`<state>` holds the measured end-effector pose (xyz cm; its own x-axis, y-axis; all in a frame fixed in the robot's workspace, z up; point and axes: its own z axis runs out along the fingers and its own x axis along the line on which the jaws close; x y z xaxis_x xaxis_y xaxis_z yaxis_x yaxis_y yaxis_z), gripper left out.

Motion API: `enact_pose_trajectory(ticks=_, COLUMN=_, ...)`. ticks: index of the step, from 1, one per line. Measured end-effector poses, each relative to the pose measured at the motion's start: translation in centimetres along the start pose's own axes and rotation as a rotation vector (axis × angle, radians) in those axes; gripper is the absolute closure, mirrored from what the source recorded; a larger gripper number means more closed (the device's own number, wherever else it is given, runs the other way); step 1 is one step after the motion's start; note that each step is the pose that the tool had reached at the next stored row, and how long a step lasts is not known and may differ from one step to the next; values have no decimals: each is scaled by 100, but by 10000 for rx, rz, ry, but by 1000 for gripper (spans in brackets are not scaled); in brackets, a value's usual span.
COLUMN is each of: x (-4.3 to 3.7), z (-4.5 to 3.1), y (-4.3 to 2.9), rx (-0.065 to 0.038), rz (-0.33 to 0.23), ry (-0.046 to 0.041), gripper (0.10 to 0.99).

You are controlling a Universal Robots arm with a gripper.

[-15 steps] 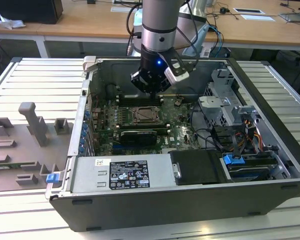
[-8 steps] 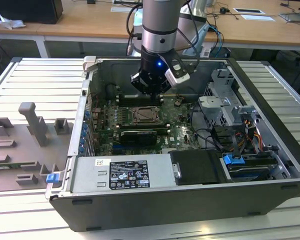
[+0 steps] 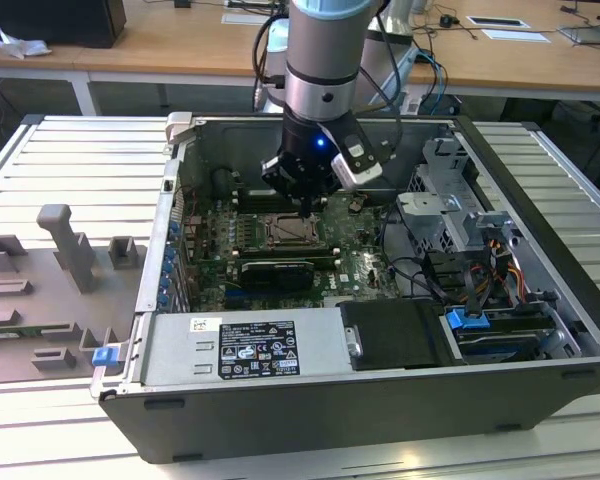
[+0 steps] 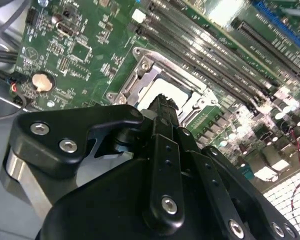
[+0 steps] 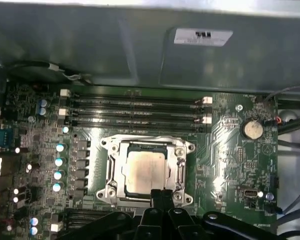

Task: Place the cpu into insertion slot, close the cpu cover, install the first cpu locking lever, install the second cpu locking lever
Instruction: 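Install the second cpu locking lever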

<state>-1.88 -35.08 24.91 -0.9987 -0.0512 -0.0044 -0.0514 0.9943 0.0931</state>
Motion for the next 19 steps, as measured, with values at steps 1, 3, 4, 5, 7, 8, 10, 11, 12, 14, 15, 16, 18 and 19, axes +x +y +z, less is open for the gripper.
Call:
enact_pose_trajectory(ticks=1, x=2, z=5, y=-30, rx=-53, rz=1, ry=-2, gripper=980)
enact_pose_trajectory(ticks=3, x=5, z=20, y=-94, rx=-156, rz=0, ry=-8, gripper=980)
enact_pose_trajectory(ticks=4, x=6, z=40, y=-113, rx=-184, rz=-5, ry=-9, gripper=980)
enact_pose_trajectory(ticks=5, x=6, z=56, y=-120, rx=-193, rz=-10, ry=-10, gripper=980)
enact_pose_trajectory(ticks=7, x=8, z=92, y=-132, rx=-200, rz=-23, ry=-6, gripper=980)
enact_pose_trajectory(ticks=8, x=8, z=110, y=-145, rx=-204, rz=-40, ry=-2, gripper=980)
enact_pose_trajectory(ticks=10, x=16, z=117, y=-178, rx=-212, rz=-58, ry=-1, gripper=980)
enact_pose_trajectory(ticks=11, x=29, z=116, y=-202, rx=-216, rz=-71, ry=0, gripper=980)
enact_pose_trajectory(ticks=12, x=38, z=115, y=-215, rx=-218, rz=-84, ry=1, gripper=980)
enact_pose_trajectory(ticks=14, x=72, z=113, y=-243, rx=-227, rz=-109, ry=3, gripper=980)
enact_pose_trajectory(ticks=15, x=108, z=112, y=-263, rx=-241, rz=-117, ry=3, gripper=980)
enact_pose_trajectory(ticks=16, x=160, z=110, y=-282, rx=-266, rz=-127, ry=3, gripper=980)
enact_pose_trajectory(ticks=18, x=270, z=149, y=-286, rx=-306, rz=-166, ry=4, gripper=980)
enact_pose_trajectory(ticks=19, x=295, z=182, y=-288, rx=-313, rz=-190, ry=7, gripper=980)
